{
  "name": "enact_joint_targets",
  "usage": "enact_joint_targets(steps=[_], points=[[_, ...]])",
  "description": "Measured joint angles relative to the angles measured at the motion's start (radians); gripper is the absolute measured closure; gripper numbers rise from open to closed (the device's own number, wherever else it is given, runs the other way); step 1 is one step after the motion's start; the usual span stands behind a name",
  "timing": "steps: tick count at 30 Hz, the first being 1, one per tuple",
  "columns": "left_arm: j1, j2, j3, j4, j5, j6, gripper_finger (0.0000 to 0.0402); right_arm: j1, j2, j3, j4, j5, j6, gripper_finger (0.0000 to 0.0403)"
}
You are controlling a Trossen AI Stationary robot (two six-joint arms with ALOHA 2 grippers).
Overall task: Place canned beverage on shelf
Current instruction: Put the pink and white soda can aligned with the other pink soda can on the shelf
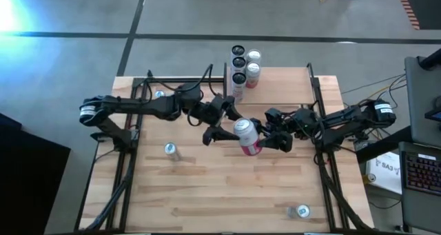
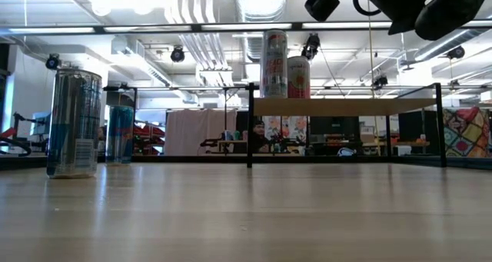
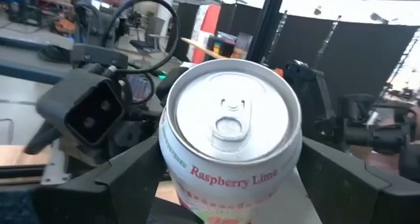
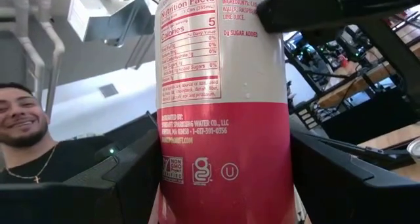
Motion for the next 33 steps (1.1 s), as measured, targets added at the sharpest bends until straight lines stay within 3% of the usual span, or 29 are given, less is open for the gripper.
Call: enact_joint_targets(steps=[6,15,21,28,33], points=[[0.000,0.044,0.004,0.045,0.097,-0.022,0.0089,0.002,0.026,0.000,-0.002,-0.033,0.000,0.0122],[0.000,0.136,0.123,0.030,0.202,-0.053,0.0089,0.003,0.049,0.002,0.031,-0.062,0.017,0.0117],[-0.001,0.166,0.167,0.024,0.245,-0.049,0.0090,0.031,0.042,0.002,0.025,-0.037,-0.003,0.0117],[-0.001,0.166,0.174,0.005,0.266,-0.049,0.0091,0.033,0.036,0.002,0.011,-0.026,0.007,0.0086],[-0.010,0.149,0.170,-0.081,0.268,-0.037,0.0107,0.025,0.036,0.002,-0.035,0.019,-0.018,0.0078]])
